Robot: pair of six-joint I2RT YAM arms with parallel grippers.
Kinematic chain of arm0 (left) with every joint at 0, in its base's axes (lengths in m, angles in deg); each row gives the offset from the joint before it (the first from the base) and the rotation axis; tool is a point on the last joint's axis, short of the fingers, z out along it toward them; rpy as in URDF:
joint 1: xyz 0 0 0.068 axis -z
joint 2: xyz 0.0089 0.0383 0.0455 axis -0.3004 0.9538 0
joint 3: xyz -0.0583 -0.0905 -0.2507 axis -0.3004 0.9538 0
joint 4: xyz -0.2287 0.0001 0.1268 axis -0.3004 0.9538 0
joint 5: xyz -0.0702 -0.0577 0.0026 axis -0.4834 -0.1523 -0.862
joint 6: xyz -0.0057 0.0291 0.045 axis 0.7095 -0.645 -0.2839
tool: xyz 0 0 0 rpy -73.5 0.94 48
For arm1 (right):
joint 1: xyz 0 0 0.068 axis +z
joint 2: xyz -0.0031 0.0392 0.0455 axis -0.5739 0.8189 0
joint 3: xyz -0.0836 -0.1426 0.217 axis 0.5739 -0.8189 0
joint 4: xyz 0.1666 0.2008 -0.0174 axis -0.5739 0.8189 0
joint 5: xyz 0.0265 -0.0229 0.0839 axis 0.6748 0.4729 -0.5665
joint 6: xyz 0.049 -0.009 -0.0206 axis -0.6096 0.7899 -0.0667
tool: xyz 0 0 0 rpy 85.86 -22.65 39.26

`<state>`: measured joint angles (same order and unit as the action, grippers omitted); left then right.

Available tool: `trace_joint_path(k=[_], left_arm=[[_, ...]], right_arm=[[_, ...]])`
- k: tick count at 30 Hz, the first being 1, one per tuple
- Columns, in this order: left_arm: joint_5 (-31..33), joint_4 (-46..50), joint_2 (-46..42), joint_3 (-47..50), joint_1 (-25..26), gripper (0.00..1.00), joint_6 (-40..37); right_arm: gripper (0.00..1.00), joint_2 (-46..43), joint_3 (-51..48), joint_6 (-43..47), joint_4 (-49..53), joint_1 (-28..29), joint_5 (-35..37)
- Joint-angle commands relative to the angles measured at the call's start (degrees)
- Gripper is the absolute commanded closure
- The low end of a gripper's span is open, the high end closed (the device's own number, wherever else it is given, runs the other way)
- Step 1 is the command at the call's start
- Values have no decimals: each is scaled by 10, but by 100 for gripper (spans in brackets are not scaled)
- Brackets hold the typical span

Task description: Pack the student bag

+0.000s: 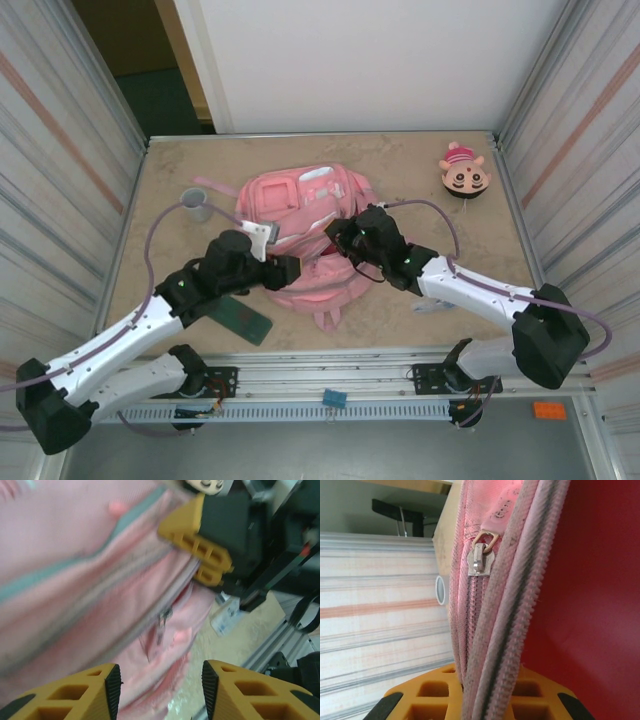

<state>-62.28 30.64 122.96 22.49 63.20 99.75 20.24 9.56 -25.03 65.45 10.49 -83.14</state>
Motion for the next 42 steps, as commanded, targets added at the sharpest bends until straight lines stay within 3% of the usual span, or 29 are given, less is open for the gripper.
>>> trace_joint_path(k=[1,24,33,38,42], left_arm=[[51,-13,-11,32,13,51,95],[36,-114,157,-44,42,55,48],[102,-62,186,-53,47,77,58],[118,-53,193,-51,47,79,59],[132,-39,184,-44,47,93,62]], right_arm=[[100,1,42,-3,-69,8,54],[100,16,67,-1,-46,31,44],[100,11,75,9,-29,32,39],[100,7,78,14,-22,32,34],[100,3,81,27,-7,22,12]])
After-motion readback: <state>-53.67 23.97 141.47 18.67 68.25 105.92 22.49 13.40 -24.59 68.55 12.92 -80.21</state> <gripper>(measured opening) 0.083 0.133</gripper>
